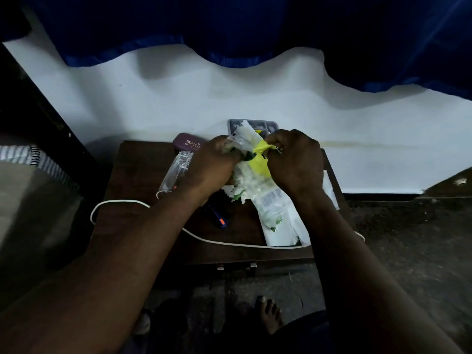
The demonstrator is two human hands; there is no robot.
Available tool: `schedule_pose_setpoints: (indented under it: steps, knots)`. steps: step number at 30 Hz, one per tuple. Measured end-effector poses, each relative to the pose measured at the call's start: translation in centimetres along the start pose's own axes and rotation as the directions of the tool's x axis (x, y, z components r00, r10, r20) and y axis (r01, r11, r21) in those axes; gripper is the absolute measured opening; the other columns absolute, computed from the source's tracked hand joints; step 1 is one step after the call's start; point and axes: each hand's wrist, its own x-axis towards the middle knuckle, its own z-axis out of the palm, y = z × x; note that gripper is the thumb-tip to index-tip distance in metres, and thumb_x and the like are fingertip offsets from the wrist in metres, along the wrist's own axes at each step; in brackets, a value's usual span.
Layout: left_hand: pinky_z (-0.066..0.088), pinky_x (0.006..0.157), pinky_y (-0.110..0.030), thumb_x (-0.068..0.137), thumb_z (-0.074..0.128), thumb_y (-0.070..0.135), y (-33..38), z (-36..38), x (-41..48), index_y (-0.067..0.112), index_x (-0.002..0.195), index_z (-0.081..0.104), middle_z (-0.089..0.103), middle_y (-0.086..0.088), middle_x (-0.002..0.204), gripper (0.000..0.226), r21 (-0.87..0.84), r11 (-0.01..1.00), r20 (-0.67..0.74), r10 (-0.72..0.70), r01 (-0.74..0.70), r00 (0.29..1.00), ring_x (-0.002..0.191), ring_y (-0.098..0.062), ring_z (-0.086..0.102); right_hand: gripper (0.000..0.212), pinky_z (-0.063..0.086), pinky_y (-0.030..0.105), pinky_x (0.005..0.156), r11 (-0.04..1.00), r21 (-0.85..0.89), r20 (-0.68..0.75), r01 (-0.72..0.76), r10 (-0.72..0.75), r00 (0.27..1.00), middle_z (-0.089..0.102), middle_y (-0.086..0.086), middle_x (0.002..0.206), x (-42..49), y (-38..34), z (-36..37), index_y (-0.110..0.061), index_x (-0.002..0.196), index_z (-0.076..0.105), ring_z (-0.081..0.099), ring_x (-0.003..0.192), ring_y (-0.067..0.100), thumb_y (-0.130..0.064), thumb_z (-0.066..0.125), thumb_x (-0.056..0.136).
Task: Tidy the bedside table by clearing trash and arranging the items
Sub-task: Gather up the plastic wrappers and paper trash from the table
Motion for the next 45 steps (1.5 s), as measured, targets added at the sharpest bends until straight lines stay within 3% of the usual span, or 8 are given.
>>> schedule_pose_setpoints:
  steps: [10, 16, 19, 21, 25, 33, 39, 45]
  knots:
    - [0.057, 0.093, -0.054, 0.097, 0.054, 0.064, 0.8, 0.0, -0.4, 0.009, 0.132, 0.067, 0.068, -0.025, 0.130, 0.066, -0.681, 0.672, 0.357, -0.039, 0.289, 0.933, 0.115, -0.039, 0.069, 0.020, 0.054, 0.029, 0.075, 0.954, 0.295, -0.087, 0.054, -0.029, 0.996, 0.070, -0.014, 0.083, -0.4, -2.3, 1.7, -0.031, 0.085, 0.070, 0.067, 0.078, 0.006, -0.017, 0.083, 0.077]
    - [0.060, 0.064, -0.032, 0.100, 0.062, 0.042, 0.8, -0.9, 0.3, 0.017, 0.081, 0.078, 0.077, -0.003, 0.077, 0.036, -0.561, 0.809, -0.024, -0.226, 0.174, 0.974, 0.076, -0.021, 0.074, 0.010, 0.042, 0.002, 0.073, 0.905, 0.390, 0.079, 0.171, -0.218, 0.973, 0.078, -0.011, 0.085, -1.0, -3.6, 3.2, -0.019, 0.086, 0.083, 0.062, 0.072, -0.016, -0.011, 0.081, 0.082]
    - [0.048, 0.049, -0.020, 0.098, 0.063, 0.012, 0.3, -1.7, 1.7, 0.009, 0.086, 0.066, 0.067, -0.001, 0.059, 0.012, -0.541, 0.836, -0.279, -0.280, 0.091, 0.918, 0.053, -0.014, 0.066, 0.018, 0.050, 0.022, 0.086, 0.899, 0.378, 0.094, 0.220, -0.274, 0.957, 0.077, -0.008, 0.096, -1.0, -3.9, 3.0, -0.024, 0.091, 0.083, 0.066, 0.091, 0.002, -0.009, 0.079, 0.081]
    - [0.051, 0.054, -0.020, 0.099, 0.056, 0.004, 0.7, -2.6, 2.4, 0.006, 0.104, 0.067, 0.071, -0.003, 0.076, 0.012, -0.544, 0.834, -0.341, -0.315, 0.088, 0.886, 0.077, -0.023, 0.070, 0.011, 0.050, 0.017, 0.079, 0.898, 0.423, 0.101, 0.118, -0.177, 0.979, 0.074, -0.012, 0.091, -0.8, -3.5, 2.5, -0.024, 0.089, 0.082, 0.064, 0.084, -0.001, -0.016, 0.081, 0.082]
    - [0.049, 0.063, -0.025, 0.102, 0.033, -0.008, 0.6, -3.6, 3.0, 0.012, 0.126, 0.058, 0.059, -0.011, 0.094, 0.040, -0.666, 0.741, -0.440, -0.291, -0.091, 0.849, 0.081, -0.022, 0.062, 0.034, 0.060, 0.031, 0.069, 0.863, 0.462, 0.491, -0.207, -0.055, 0.869, 0.077, 0.000, 0.092, -1.2, -3.3, 1.8, -0.021, 0.110, 0.070, 0.073, 0.076, 0.011, -0.031, 0.086, 0.082]
    - [0.049, 0.060, -0.028, 0.090, 0.052, 0.014, 1.2, -3.2, 1.4, 0.015, 0.070, 0.064, 0.064, -0.006, 0.072, 0.024, -0.516, 0.852, -0.261, -0.250, 0.084, 0.932, 0.059, -0.022, 0.061, 0.034, 0.064, 0.049, 0.078, 0.631, 0.645, 0.438, -0.432, 0.157, 0.885, 0.074, 0.015, 0.092, -1.4, -5.0, 3.7, -0.007, 0.114, 0.064, 0.074, 0.075, 0.030, 0.005, 0.075, 0.084]
    - [0.055, 0.100, -0.050, 0.070, 0.077, 0.074, 0.7, -2.4, 0.8, 0.018, 0.120, 0.064, 0.074, -0.002, 0.122, 0.077, -0.086, 0.993, -0.012, -0.076, 0.075, 0.997, 0.112, -0.021, 0.071, 0.018, 0.061, 0.035, 0.080, 0.753, 0.591, 0.275, -0.291, 0.152, 0.949, 0.080, -0.003, 0.086, -1.0, -4.8, 3.8, -0.028, 0.084, 0.074, 0.076, 0.085, 0.012, -0.012, 0.067, 0.088]
    - [0.059, 0.088, -0.058, 0.068, 0.077, 0.060, 0.1, -3.4, 1.0, 0.024, 0.094, 0.067, 0.075, -0.008, 0.091, 0.046, -0.035, 0.999, -0.156, 0.017, -0.023, 0.988, 0.086, -0.030, 0.072, 0.026, 0.045, 0.018, 0.058, 0.563, 0.687, 0.520, -0.460, 0.063, 0.852, 0.069, 0.002, 0.075, -1.2, -5.7, 3.7, -0.014, 0.088, 0.073, 0.057, 0.064, 0.006, 0.008, 0.058, 0.090]
